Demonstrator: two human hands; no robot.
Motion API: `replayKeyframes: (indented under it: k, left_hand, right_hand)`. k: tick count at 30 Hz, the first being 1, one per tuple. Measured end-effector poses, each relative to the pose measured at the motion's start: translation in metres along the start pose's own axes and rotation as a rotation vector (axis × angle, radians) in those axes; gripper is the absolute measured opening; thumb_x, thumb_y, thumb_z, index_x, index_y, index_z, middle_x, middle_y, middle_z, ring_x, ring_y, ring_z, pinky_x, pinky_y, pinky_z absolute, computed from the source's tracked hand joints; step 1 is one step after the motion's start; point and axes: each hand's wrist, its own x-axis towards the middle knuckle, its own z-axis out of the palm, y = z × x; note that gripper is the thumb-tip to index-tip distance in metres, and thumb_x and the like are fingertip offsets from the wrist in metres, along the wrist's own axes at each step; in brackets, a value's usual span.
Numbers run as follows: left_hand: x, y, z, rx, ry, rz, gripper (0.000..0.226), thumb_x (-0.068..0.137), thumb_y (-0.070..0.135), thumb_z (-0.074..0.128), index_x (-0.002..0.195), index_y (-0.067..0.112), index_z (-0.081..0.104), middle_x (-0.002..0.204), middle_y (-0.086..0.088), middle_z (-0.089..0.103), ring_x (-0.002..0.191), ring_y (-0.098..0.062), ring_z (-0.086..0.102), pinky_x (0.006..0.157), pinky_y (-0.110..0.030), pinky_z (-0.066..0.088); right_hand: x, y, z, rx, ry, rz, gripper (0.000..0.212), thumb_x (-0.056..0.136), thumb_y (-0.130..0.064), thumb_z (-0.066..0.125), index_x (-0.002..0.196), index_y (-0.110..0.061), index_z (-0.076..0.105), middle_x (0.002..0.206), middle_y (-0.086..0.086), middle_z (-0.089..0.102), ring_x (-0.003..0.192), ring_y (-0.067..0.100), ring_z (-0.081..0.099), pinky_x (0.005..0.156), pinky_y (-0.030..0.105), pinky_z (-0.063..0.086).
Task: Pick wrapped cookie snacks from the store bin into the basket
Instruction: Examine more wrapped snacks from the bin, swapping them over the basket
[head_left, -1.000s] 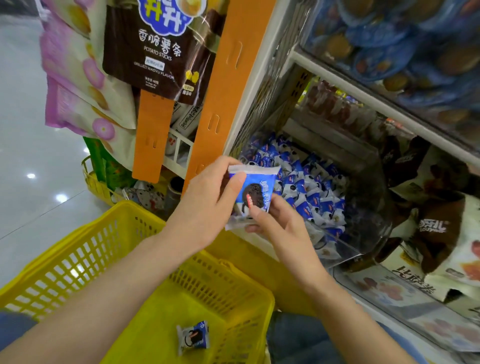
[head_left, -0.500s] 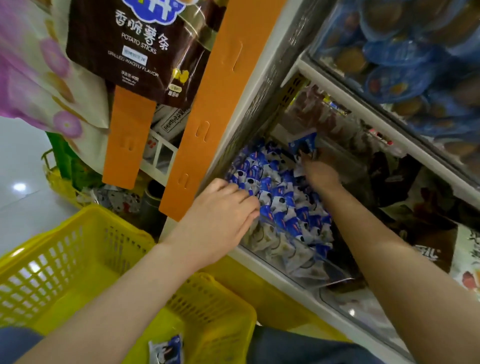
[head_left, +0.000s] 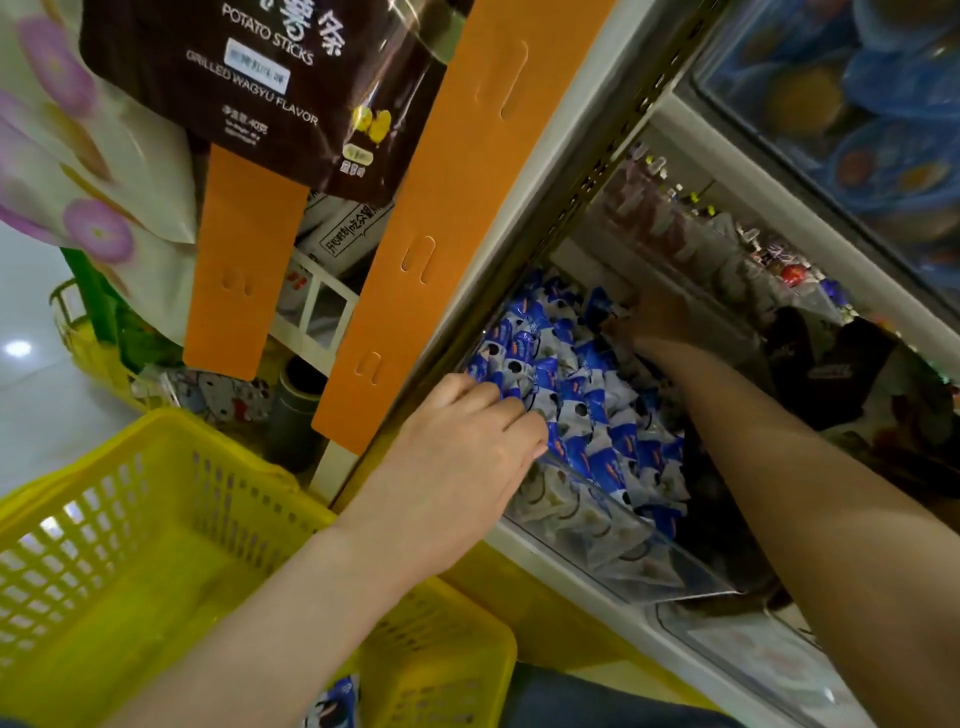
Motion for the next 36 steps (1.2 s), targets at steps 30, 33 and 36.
replayKeyframes:
  k: [30,33,36]
  left_hand:
    - [0.001,0.003,-0.005,-0.056,-0.023,-0.026,0.02,0.084,0.028,0.049,0.085,0.025,0.068,0.078,0.009,0.069,0.075,-0.01,0.065,0.082,-0.032,0.05]
    - [0.001,0.002,-0.005,-0.054,-0.022,-0.017,0.017,0.082,0.027,0.051,0.083,0.025,0.068,0.076,0.01,0.068,0.073,-0.01,0.065,0.08,-0.032,0.051]
    - [0.0,0.002,-0.004,-0.045,-0.026,0.007,0.015,0.08,0.026,0.054,0.082,0.025,0.069,0.075,0.01,0.068,0.072,-0.01,0.065,0.079,-0.031,0.051]
  right_hand:
    - [-0.002,0.011,0.009,0.143,-0.216,-0.036,0.029,0.096,-0.032,0.045,0.113,-0.013,0.058,0.099,0.003,0.057,0.085,0.014,0.053,0.071,0.024,0.034]
    - [-0.001,0.017,0.005,0.188,-0.132,-0.09,0.028,0.098,-0.033,0.04,0.113,-0.019,0.058,0.092,-0.005,0.056,0.074,0.004,0.049,0.068,0.021,0.034]
    - [-0.001,0.027,-0.001,0.167,0.098,-0.088,0.023,0.099,-0.026,0.04,0.098,-0.015,0.061,0.094,0.003,0.057,0.068,0.004,0.044,0.072,0.025,0.035]
